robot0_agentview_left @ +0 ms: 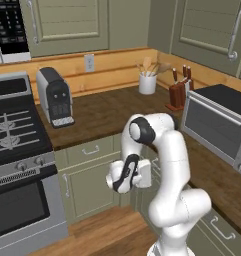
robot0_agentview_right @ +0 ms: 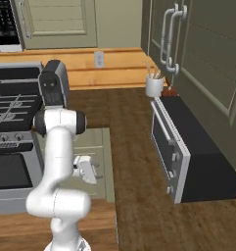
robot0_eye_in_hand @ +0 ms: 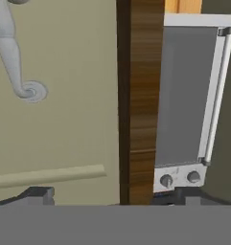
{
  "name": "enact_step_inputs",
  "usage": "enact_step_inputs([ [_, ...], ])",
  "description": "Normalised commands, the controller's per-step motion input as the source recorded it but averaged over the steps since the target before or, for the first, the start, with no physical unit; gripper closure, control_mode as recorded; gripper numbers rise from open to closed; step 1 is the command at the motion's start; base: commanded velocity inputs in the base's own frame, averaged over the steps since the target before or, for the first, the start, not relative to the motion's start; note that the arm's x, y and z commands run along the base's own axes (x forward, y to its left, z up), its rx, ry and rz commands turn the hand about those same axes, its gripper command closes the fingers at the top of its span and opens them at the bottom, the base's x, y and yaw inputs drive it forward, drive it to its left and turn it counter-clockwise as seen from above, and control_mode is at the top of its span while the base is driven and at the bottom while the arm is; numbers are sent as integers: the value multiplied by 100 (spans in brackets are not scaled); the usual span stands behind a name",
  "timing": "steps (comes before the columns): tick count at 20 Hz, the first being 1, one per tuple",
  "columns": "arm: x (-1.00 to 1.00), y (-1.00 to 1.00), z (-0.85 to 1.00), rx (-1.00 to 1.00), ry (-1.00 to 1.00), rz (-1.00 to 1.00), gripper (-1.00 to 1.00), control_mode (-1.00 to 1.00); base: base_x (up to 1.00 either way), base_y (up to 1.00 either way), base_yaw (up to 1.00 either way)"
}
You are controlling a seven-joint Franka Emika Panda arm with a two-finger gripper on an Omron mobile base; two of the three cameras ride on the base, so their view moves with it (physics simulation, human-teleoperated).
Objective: Take a straw from the drawer in front and place it inside the glass cup on the dining counter.
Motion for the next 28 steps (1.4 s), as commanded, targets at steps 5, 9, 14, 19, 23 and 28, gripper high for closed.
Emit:
enact_step_inputs([
  [5,4,-37,0,11,0,23,-100,-100,0,0,0],
  [9,14,-10,0,21,2,29,-100,-100,0,0,0],
  [14,39,0,0,21,8,23,-100,-100,0,0,0],
  [19,35,0,-6,10,11,13,-100,-100,0,0,0],
  [23,20,-5,-17,1,9,6,-100,-100,0,0,0],
  [28,5,-13,-20,0,7,2,-100,-100,0,0,0],
])
